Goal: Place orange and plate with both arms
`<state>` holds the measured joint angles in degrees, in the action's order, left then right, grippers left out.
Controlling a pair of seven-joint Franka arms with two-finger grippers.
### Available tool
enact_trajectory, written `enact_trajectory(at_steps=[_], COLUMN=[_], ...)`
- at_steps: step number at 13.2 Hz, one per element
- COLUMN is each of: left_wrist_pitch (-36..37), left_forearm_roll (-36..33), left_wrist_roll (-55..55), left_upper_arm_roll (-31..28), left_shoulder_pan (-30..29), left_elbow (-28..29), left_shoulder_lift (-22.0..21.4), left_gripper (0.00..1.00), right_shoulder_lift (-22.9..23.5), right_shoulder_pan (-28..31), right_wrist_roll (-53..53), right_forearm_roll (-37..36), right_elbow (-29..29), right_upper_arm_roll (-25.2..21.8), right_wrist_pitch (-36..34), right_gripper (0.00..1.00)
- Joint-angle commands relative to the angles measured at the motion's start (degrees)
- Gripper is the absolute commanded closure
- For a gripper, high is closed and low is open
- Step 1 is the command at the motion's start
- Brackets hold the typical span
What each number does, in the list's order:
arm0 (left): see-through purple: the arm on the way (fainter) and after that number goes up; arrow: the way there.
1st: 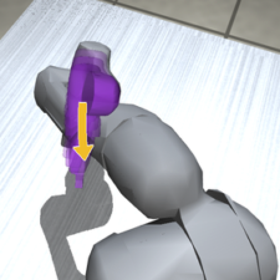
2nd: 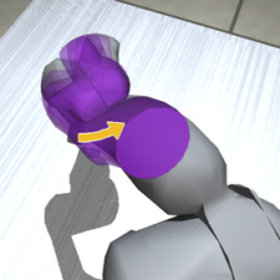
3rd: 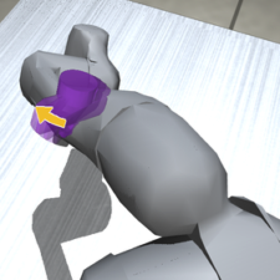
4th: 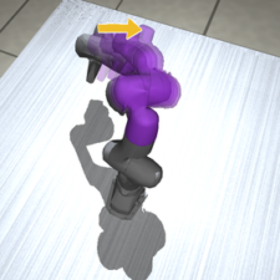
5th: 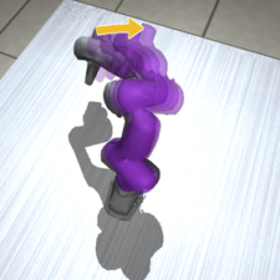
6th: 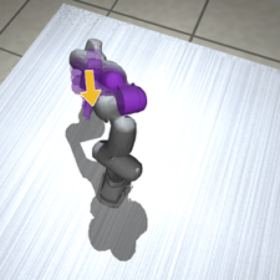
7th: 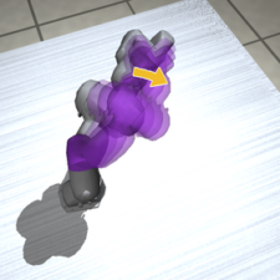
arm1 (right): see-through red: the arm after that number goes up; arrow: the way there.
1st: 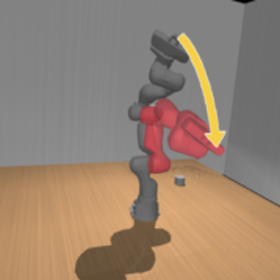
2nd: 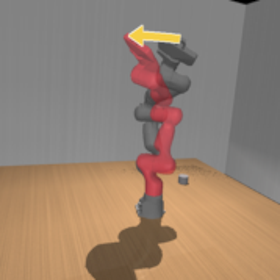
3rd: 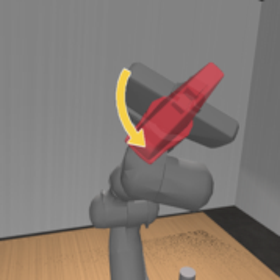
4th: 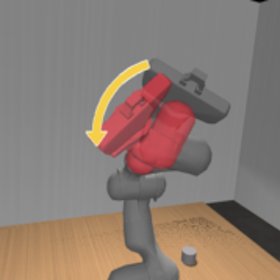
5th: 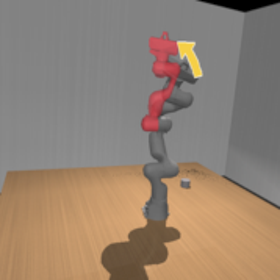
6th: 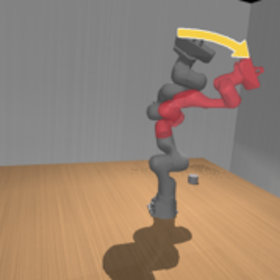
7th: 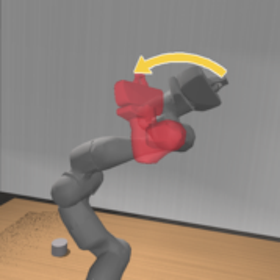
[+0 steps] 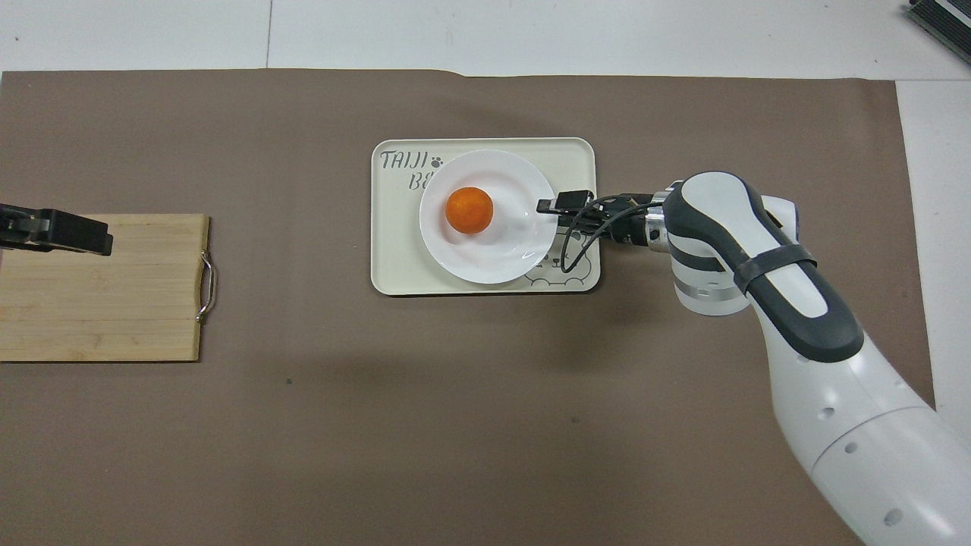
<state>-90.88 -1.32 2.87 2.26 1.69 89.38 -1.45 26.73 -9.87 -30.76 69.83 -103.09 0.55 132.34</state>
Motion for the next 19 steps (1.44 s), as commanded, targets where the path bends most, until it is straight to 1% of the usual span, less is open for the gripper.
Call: enact_trajectory(at_steps=[1,2,4,5,7,9,11,13,16,17,19], left_wrist_pitch=[1.32,1.23,0.97,0.97,1.14,0.97,1.14,1.41,1.41,1.5,1.85], left_forearm_roll=[-0.09,-0.09,0.0,0.09,0.09,0.09,0.17,0.26,0.35,0.35,0.35], left_wrist_roll=[-0.15,-0.32,-0.41,-0.5,-2.94,-4.37,-4.37,-4.45,-4.45,-4.37,-4.28], left_upper_arm_roll=[0.65,0.65,0.65,0.65,0.65,0.65,0.65,0.65,0.65,0.65,0.65], left_shoulder_pan=[-1.16,-1.16,-1.25,-1.25,-1.16,-1.16,-1.16,-1.16,-1.16,-1.16,-1.16], left_elbow=[-0.87,-0.96,-0.96,-0.96,-0.96,-0.96,-0.96,-0.87,-0.87,-0.87,-0.87], left_shoulder_lift=[-0.05,-0.05,-0.05,-0.05,-0.05,-0.05,-0.13,-0.13,-0.13,-0.13,-0.13], left_gripper=[0.0,0.0,0.0,0.0,0.0,0.0,0.0,0.0,0.0,0.0,0.0], right_shoulder_lift=[-2.29,-3.17,-5.71,-7.03,-10.55,-13.45,-15.65,-17.24,-20.22,-21.27,-23.03], right_shoulder_pan=[1.25,1.26,2.39,2.66,3.45,4.77,7.04,9.94,10.48,10.4,10.57], right_wrist_roll=[-0.44,-0.44,0.87,2.71,9.11,12.91,14.23,19.74,26.96,27.85,30.31], right_forearm_roll=[-4.79,-6.27,-13.19,-17.84,-30.04,-39.29,-46.06,-54.76,-68.65,-70.43,-70.62], right_elbow=[-0.44,-0.53,-0.7,-0.71,-0.44,-0.35,-0.27,-0.18,0.0,0.69,2.54], right_upper_arm_roll=[0.41,0.24,-0.2,-0.29,-0.64,-0.73,-0.82,-0.9,-1.34,-1.6,-2.13], right_wrist_pitch=[0.37,0.28,-0.59,-1.47,-4.1,-8.22,-12.88,-18.84,-24.22,-26.24,-30.63], right_gripper=[0.0,0.0,0.0,0.0,0.0,0.0,0.0,0.0,0.0,0.0,0.0])
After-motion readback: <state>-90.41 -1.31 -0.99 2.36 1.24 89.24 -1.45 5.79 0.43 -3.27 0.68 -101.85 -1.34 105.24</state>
